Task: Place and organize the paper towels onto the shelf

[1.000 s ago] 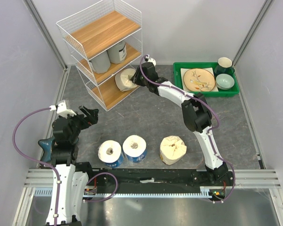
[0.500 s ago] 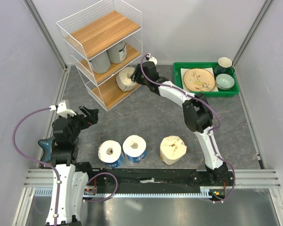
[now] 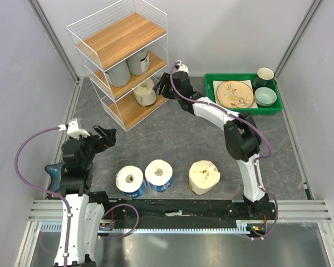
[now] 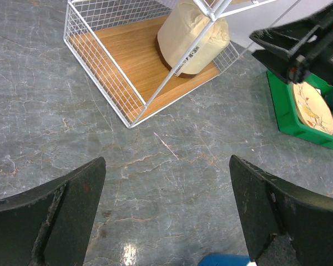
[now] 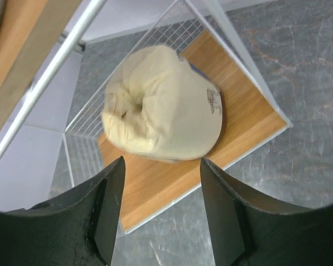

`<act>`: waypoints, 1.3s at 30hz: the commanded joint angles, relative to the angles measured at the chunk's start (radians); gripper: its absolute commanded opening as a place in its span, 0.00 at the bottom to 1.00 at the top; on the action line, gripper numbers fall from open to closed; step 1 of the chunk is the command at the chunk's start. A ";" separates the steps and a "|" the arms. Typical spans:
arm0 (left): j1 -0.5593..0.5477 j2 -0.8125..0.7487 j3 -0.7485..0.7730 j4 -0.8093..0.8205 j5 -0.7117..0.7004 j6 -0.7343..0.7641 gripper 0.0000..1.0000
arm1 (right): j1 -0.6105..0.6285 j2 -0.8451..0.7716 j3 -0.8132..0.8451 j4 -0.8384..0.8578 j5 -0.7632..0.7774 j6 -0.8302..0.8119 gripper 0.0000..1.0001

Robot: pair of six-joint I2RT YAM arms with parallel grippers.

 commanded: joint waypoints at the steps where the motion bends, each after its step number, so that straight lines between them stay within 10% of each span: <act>1: -0.003 -0.003 0.004 0.006 -0.010 0.040 1.00 | 0.004 -0.243 -0.177 0.067 -0.039 -0.035 0.65; 7: -0.003 -0.007 0.013 0.001 -0.019 0.043 1.00 | 0.035 -0.626 -0.472 -0.231 -0.136 -0.108 0.73; 17: -0.002 0.001 0.005 0.012 -0.019 0.034 1.00 | 0.093 -1.164 -0.747 -0.913 0.114 -0.096 0.81; 39: -0.003 0.016 0.005 0.011 0.004 0.027 1.00 | 0.097 -1.368 -1.086 -0.869 0.053 0.031 0.80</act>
